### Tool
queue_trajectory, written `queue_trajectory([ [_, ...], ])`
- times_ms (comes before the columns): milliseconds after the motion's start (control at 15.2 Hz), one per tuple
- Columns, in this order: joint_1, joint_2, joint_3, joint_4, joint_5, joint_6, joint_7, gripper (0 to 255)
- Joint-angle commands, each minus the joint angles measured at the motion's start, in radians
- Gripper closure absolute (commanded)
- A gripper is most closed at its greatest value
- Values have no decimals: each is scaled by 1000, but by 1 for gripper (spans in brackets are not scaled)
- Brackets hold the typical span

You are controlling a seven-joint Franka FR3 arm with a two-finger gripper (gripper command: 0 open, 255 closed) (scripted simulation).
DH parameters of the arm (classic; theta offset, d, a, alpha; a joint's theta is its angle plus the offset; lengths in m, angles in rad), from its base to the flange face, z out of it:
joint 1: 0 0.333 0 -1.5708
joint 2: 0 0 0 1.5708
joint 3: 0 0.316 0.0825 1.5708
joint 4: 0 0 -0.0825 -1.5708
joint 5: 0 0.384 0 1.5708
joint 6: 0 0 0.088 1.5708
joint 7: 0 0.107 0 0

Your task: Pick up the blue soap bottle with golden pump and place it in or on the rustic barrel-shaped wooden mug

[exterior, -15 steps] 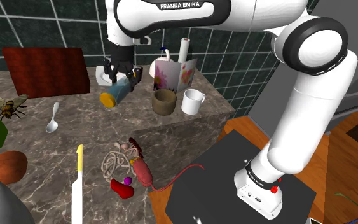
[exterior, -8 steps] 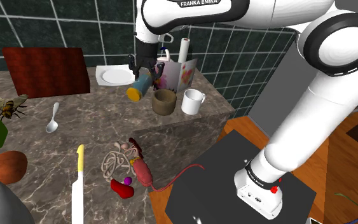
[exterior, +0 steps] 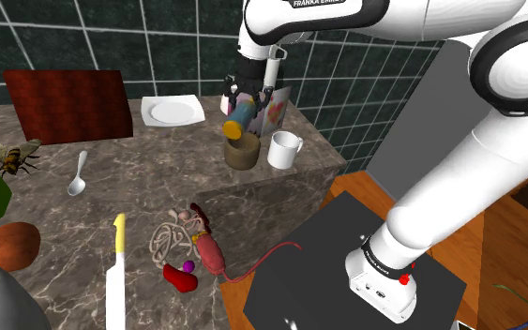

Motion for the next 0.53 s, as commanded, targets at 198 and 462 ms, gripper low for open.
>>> queue_trajectory([
  [198,-19,-13,-21,-50,5,33,-48,255],
  [462,-18,-1,-19,-91,3,86,-50,255],
])
